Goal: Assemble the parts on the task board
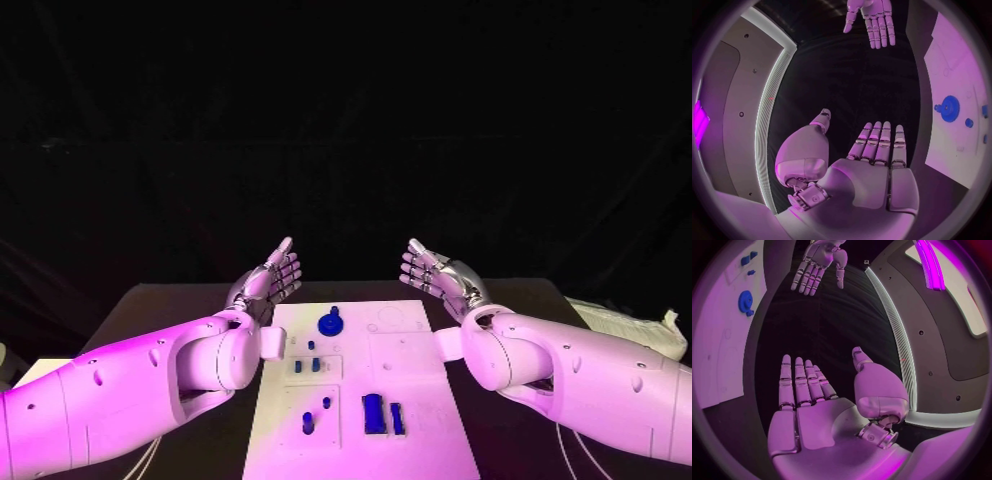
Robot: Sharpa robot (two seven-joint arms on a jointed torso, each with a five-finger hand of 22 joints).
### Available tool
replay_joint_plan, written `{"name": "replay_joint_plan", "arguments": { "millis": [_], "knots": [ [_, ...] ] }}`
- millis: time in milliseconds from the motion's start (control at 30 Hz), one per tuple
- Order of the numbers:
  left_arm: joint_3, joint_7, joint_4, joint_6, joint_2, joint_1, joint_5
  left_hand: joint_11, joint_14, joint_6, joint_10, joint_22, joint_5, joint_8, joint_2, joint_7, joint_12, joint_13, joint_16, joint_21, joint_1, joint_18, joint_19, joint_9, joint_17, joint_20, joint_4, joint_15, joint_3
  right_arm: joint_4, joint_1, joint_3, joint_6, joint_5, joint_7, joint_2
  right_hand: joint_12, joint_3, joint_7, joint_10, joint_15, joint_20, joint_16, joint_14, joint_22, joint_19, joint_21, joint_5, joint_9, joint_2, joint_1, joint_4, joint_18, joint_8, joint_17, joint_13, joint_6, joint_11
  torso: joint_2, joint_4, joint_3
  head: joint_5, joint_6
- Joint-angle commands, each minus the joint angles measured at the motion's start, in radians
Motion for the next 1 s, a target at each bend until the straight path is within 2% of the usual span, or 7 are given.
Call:
{"name": "replay_joint_plan", "arguments": {
  "millis": [33,100,133,167,233,267,1000],
  "knots": [
    [0.007,0.069,0.047,-0.18,-0.006,-0.016,-0.103,-0.062,-0.146,-0.161,-0.166,-0.059,-0.01,-0.007,0.019,-0.087,-0.007,-0.005,-0.038,-0.007,-0.22,-0.033,-0.113,-0.004,-0.004,-0.045,-0.003,-0.046,-0.056,0.057,-0.003,-0.006,-0.175,0.089,0.087,-0.015,-0.007,-0.043,-0.079,-0.177,-0.005,-0.084,-0.008,-0.191,-0.054,-0.174,-0.039,-0.05,-0.006,0.004,-0.226,-0.002,-0.036,-0.007,-0.009,-0.004,-0.156,-0.026,-0.01,0.0077,0.003,-0.002,0.003],
    [0.01,0.077,0.067,-0.211,-0.009,-0.024,-0.118,-0.062,-0.166,-0.183,-0.188,-0.067,-0.01,-0.007,0.019,-0.087,-0.007,-0.005,-0.043,-0.007,-0.25,-0.033,-0.129,-0.004,-0.004,-0.051,-0.003,-0.046,-0.063,0.083,-0.004,-0.01,-0.205,0.103,0.099,-0.022,-0.007,-0.048,-0.079,-0.201,-0.005,-0.084,-0.008,-0.217,-0.054,-0.198,-0.044,-0.05,-0.006,0.004,-0.256,-0.002,-0.115,-0.007,-0.009,-0.004,-0.177,-0.026,-0.01,0.0077,0.003,-0.002,0.003],
    [0.012,0.081,0.076,-0.224,-0.01,-0.027,-0.125,-0.062,-0.178,-0.195,-0.201,-0.072,-0.01,-0.007,0.019,-0.087,-0.007,-0.005,-0.047,-0.007,-0.267,-0.035,-0.138,-0.004,-0.004,-0.055,-0.003,-0.046,-0.067,0.094,-0.004,-0.011,-0.218,0.109,0.103,-0.025,-0.007,-0.052,-0.079,-0.216,-0.005,-0.084,-0.008,-0.232,-0.054,-0.212,-0.047,-0.05,-0.006,0.004,-0.275,-0.002,-0.115,-0.007,-0.009,-0.004,-0.189,-0.026,-0.01,0.0077,0.003,-0.002,0.003],
    [0.013,0.084,0.083,-0.235,-0.011,-0.03,-0.13,-0.062,-0.188,-0.208,-0.214,-0.076,-0.01,-0.007,0.019,-0.087,-0.007,-0.005,-0.117,-0.007,-0.284,-0.109,-0.146,-0.004,-0.004,-0.058,-0.003,-0.046,-0.071,0.103,-0.004,-0.013,-0.228,0.114,0.107,-0.028,-0.007,-0.055,-0.079,-0.228,-0.005,-0.084,-0.008,-0.246,-0.054,-0.224,-0.119,-0.05,-0.006,0.004,-0.291,-0.002,-0.115,-0.007,-0.009,-0.004,-0.201,-0.026,-0.01,0.0077,0.003,-0.002,0.003],
    [0.015,0.089,0.095,-0.253,-0.013,-0.035,-0.139,-0.062,-0.212,-0.233,-0.24,-0.086,-0.01,-0.007,0.019,-0.087,-0.007,-0.005,-0.117,-0.007,-0.319,-0.109,-0.164,-0.004,-0.004,-0.065,-0.003,-0.046,-0.08,0.118,-0.004,-0.015,-0.245,0.122,0.114,-0.031,-0.007,-0.061,-0.079,-0.257,-0.005,-0.084,-0.008,-0.277,-0.054,-0.253,-0.119,-0.05,-0.006,0.004,-0.328,-0.002,-0.115,-0.007,-0.009,-0.004,-0.226,-0.026,-0.01,0.0077,0.003,-0.002,0.003],
    [0.015,0.09,0.098,-0.257,-0.014,-0.036,-0.141,-0.062,-0.222,-0.244,-0.251,-0.09,-0.01,-0.007,0.019,-0.087,-0.007,-0.005,-0.117,-0.007,-0.334,-0.109,-0.172,-0.004,-0.004,-0.137,-0.003,-0.046,-0.084,0.12,-0.004,-0.015,-0.248,0.124,0.115,-0.032,-0.007,-0.132,-0.079,-0.268,-0.005,-0.084,-0.008,-0.29,-0.054,-0.264,-0.119,-0.05,-0.006,0.004,-0.343,-0.002,-0.115,-0.007,-0.009,-0.004,-0.237,-0.026,-0.01,0.0077,0.003,-0.002,0.003],
    [0.016,0.09,0.099,-0.259,-0.014,-0.036,-0.142,-0.062,-0.355,-0.391,-0.403,-0.181,-0.01,-0.007,0.019,-0.087,-0.007,-0.005,-0.117,-0.007,-0.535,-0.109,-0.274,-0.004,-0.004,-0.137,-0.003,-0.046,-0.169,0.121,-0.004,-0.015,-0.249,0.124,0.115,-0.032,-0.007,-0.132,-0.079,-0.43,-0.005,-0.084,-0.008,-0.465,-0.054,-0.424,-0.119,-0.05,-0.006,0.004,-0.549,-0.002,-0.115,-0.007,-0.009,-0.004,-0.38,-0.026,-0.01,0.0077,0.003,-0.002,0.003]
  ]
}}
